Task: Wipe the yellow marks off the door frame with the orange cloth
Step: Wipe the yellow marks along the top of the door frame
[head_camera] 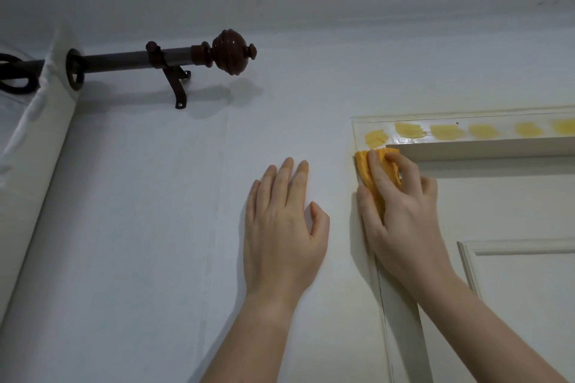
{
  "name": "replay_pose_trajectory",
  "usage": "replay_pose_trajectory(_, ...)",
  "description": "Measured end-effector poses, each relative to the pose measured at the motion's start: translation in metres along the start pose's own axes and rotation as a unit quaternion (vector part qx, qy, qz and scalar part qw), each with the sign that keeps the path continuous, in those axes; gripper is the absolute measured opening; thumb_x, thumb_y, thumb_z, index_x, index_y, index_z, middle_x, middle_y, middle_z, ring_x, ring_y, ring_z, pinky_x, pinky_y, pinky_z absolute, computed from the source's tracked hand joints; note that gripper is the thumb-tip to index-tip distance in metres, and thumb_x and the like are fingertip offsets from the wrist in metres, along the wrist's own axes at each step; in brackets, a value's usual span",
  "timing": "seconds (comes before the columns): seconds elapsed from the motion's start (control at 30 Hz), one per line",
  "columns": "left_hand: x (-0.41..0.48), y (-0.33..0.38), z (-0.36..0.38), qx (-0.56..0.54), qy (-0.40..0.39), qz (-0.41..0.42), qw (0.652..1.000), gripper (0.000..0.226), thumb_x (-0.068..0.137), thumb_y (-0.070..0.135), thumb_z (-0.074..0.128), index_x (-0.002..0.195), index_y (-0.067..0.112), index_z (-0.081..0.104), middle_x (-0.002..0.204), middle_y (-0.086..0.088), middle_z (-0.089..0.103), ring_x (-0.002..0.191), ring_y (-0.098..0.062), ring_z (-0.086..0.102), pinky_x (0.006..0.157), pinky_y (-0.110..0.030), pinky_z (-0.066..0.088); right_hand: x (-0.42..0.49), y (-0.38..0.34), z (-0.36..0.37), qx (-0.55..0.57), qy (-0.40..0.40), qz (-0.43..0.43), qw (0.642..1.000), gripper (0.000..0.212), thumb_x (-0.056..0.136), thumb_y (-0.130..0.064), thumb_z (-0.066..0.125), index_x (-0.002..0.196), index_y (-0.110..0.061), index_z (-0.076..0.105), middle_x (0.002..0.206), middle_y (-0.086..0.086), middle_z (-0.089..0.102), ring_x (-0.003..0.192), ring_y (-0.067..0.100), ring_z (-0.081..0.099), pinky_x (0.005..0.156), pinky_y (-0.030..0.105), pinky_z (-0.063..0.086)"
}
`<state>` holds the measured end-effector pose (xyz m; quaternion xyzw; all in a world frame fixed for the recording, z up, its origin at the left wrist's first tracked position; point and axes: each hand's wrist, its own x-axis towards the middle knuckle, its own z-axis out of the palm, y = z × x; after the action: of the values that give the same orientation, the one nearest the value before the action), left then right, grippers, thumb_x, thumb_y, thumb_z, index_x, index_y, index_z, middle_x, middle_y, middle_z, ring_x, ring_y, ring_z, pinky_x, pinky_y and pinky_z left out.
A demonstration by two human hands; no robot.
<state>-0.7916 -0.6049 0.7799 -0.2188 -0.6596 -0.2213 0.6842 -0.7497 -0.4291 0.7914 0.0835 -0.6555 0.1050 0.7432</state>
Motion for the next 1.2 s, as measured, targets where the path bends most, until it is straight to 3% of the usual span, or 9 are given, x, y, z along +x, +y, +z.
replay_pose_trajectory(0.1,0.0,0.0,0.0,-0.004,-0.004,0.001,1.0,0.065,0.105,0.041,0.033,0.169,0.029,0.035,0.176,0.006,0.032,0.166,-0.015,0.02,0.137,-0.039,0.013,0.004,0.01,-0.008,0.018,-0.014,-0.028,0.999,0.049,0.11,-0.037,0.046,0.158,-0.027,0.046,0.157,-0.001,0.04,0.118,0.027,0.047,0.102,0.028,0.034)
replay_pose_trajectory(0.23,0.0,0.0,-0.001,-0.003,0.0,-0.001,1.0,0.065,0.105,0.04,0.034,0.168,0.028,0.037,0.176,0.005,0.034,0.166,-0.016,0.021,0.137,-0.04,0.015,0.014,0.023,-0.018,0.065,0.01,-0.068,0.996,0.044,0.101,-0.026,0.065,0.145,-0.029,0.064,0.141,0.003,0.057,0.096,0.016,0.057,0.085,0.03,0.049)
replay_pose_trajectory(0.37,-0.001,-0.001,-0.001,0.0,-0.009,-0.001,1.0,0.066,0.105,0.042,0.031,0.169,0.03,0.034,0.177,0.006,0.031,0.166,-0.016,0.019,0.137,-0.04,0.014,0.018,0.027,-0.017,-0.006,-0.013,-0.12,0.993,0.048,0.102,-0.038,0.061,0.147,-0.022,0.062,0.153,0.002,0.05,0.136,0.032,0.04,0.115,0.038,0.036)
replay_pose_trajectory(0.43,0.0,0.0,-0.002,0.003,-0.006,0.001,1.0,0.066,0.105,0.043,0.03,0.169,0.03,0.034,0.177,0.006,0.031,0.166,-0.016,0.02,0.137,-0.04,0.015,0.017,0.026,-0.017,-0.007,-0.066,-0.126,0.99,0.061,0.102,-0.046,0.053,0.157,-0.02,0.049,0.165,-0.003,0.037,0.153,0.027,0.025,0.126,0.04,0.026)
replay_pose_trajectory(0.53,0.0,0.0,-0.001,0.004,0.003,0.002,1.0,0.065,0.105,0.042,0.031,0.169,0.029,0.036,0.176,0.006,0.034,0.165,-0.016,0.022,0.137,-0.04,0.016,0.005,0.023,-0.01,-0.005,-0.118,-0.105,0.987,0.073,0.104,-0.055,0.041,0.167,-0.022,0.024,0.172,-0.012,0.018,0.161,0.017,0.004,0.128,0.037,0.014)
replay_pose_trajectory(0.67,0.0,0.001,0.0,0.007,0.002,0.001,1.0,0.065,0.105,0.041,0.031,0.168,0.029,0.036,0.175,0.005,0.034,0.165,-0.016,0.022,0.137,-0.041,0.017,0.009,0.018,0.002,-0.028,-0.065,-0.11,0.991,0.061,0.11,-0.038,0.037,0.164,-0.012,0.031,0.169,0.0,0.027,0.158,0.029,0.015,0.128,0.041,0.019)
replay_pose_trajectory(0.8,-0.001,0.0,0.0,0.006,0.001,0.001,1.0,0.065,0.105,0.041,0.032,0.169,0.03,0.035,0.175,0.005,0.034,0.165,-0.016,0.021,0.137,-0.04,0.015,0.033,0.013,0.011,-0.057,0.014,-0.1,0.993,0.05,0.11,-0.015,0.048,0.157,0.0,0.04,0.157,0.017,0.043,0.143,0.038,0.03,0.123,0.039,0.024)
replay_pose_trajectory(1.03,-0.001,-0.001,0.001,0.001,0.001,0.0,1.0,0.065,0.104,0.04,0.034,0.168,0.03,0.036,0.175,0.005,0.034,0.165,-0.017,0.022,0.137,-0.04,0.015,0.031,0.002,0.019,-0.081,0.076,-0.135,0.985,0.047,0.104,-0.004,0.054,0.15,0.005,0.049,0.149,0.02,0.052,0.134,0.036,0.034,0.117,0.045,0.034)
replay_pose_trajectory(1.2,-0.001,-0.001,0.0,0.001,-0.008,0.001,1.0,0.065,0.105,0.041,0.033,0.169,0.032,0.033,0.176,0.007,0.031,0.166,-0.015,0.018,0.137,-0.041,0.014,0.041,0.015,0.016,-0.09,0.106,-0.065,0.988,0.051,0.1,0.002,0.057,0.151,0.004,0.049,0.149,0.019,0.053,0.123,0.044,0.042,0.11,0.045,0.036)
